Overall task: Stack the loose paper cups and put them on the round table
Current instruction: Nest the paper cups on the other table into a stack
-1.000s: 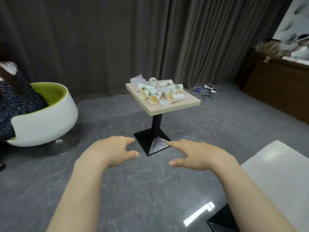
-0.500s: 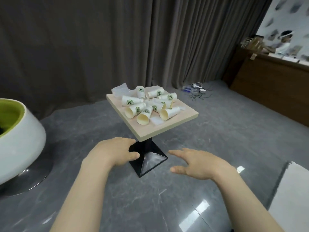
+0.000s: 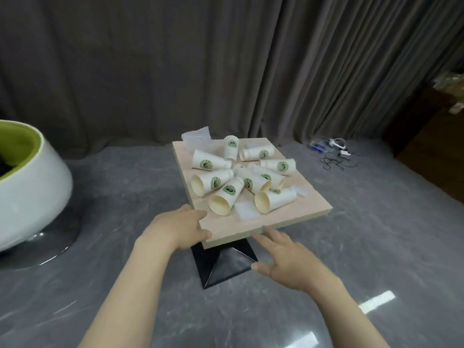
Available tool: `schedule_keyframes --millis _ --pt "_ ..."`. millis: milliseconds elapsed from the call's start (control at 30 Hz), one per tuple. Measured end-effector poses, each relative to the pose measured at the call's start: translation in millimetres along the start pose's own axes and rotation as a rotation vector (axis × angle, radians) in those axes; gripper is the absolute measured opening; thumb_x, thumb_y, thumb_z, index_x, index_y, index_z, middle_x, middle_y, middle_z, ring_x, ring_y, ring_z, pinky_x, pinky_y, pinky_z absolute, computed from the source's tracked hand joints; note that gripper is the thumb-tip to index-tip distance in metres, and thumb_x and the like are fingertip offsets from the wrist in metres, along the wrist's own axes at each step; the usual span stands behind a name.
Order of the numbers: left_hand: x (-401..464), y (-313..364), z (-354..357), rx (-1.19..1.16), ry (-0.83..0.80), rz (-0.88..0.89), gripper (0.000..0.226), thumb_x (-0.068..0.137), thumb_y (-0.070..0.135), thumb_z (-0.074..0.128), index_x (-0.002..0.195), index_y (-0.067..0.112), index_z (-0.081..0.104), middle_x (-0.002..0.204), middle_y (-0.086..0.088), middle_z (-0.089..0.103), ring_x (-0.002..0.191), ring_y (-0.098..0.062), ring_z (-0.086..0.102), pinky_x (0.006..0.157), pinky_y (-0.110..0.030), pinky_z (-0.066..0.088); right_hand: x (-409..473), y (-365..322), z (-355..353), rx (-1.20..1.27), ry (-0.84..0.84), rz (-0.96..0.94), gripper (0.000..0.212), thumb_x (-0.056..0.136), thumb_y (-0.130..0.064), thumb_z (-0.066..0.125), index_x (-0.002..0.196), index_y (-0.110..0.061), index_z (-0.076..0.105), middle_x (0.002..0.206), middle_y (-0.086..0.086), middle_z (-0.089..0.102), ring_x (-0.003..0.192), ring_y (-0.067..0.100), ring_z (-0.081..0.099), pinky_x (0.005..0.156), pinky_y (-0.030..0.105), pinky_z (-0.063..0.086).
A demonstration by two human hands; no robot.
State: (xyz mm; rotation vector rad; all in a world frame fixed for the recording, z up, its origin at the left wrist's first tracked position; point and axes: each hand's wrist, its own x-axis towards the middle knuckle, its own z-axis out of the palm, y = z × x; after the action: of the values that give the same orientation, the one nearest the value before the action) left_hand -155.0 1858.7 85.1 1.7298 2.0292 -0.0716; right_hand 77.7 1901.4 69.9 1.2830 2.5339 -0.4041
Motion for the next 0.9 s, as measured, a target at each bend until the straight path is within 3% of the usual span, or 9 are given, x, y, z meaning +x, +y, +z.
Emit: schedule_keyframes --millis 100,267,433,700,900 --pt "31.0 5.7 7.0 -0.087 0.037 -0.064 0.058 0.096 0.05 0.043 0.149 0.031 0.028 0.15 0.0 0.028 0.131 -0.02 0.042 0.101 -0.038 0.041 44.6 21.7 4.8 -0.024 0.047 -0.096 0.069 0.096 -0.052 0.041 0.152 -0.033 0.007 0.161 -0.003 -0.008 0.147 0.017 0.0 0.115 0.043 0.019" --pt "67.6 3.9 24.1 -0.14 0.069 -0.172 0.063 0.097 0.047 0.044 0.152 0.032 0.017 0.16 0.002 0.007 0.141 -0.024 0.027 0.106 -0.038 0.035 125.5 39.9 21.8 -0.031 0.104 -0.21 0.065 0.097 -0.055 0.036 0.152 -0.035 0.009 0.16 0.0 -0.013 0.147 0.021 -0.008 0.115 0.042 0.014" --pt "97.4 -6.2 42.2 -0.113 0.01 -0.218 0.063 0.098 0.045 0.042 0.153 0.03 0.015 0.162 -0.001 -0.006 0.144 -0.026 0.018 0.109 -0.042 0.032 203.1 42.2 49.6 -0.122 0.03 -0.22 0.066 0.096 -0.054 0.038 0.152 -0.036 0.008 0.158 0.005 -0.024 0.146 0.028 -0.016 0.117 0.047 0.008" --pt "142.2 -28.0 62.1 -0.118 0.004 -0.197 0.065 0.099 0.042 0.043 0.154 0.031 0.01 0.161 -0.001 -0.014 0.146 -0.025 0.014 0.112 -0.047 0.023 274.3 51.1 70.3 -0.122 -0.069 -0.102 0.073 0.097 -0.05 0.037 0.152 -0.029 -0.006 0.155 0.005 -0.032 0.144 0.03 -0.025 0.117 0.054 0.003" --pt "173.8 -40.4 62.0 -0.103 0.038 -0.134 0.071 0.097 0.04 0.047 0.153 0.036 0.004 0.161 0.003 -0.012 0.145 -0.022 0.015 0.113 -0.043 0.025 268.3 51.3 51.6 0.006 0.101 -0.128 0.075 0.097 -0.05 0.035 0.153 -0.02 -0.006 0.152 -0.003 -0.035 0.144 0.019 -0.026 0.117 0.047 -0.001"
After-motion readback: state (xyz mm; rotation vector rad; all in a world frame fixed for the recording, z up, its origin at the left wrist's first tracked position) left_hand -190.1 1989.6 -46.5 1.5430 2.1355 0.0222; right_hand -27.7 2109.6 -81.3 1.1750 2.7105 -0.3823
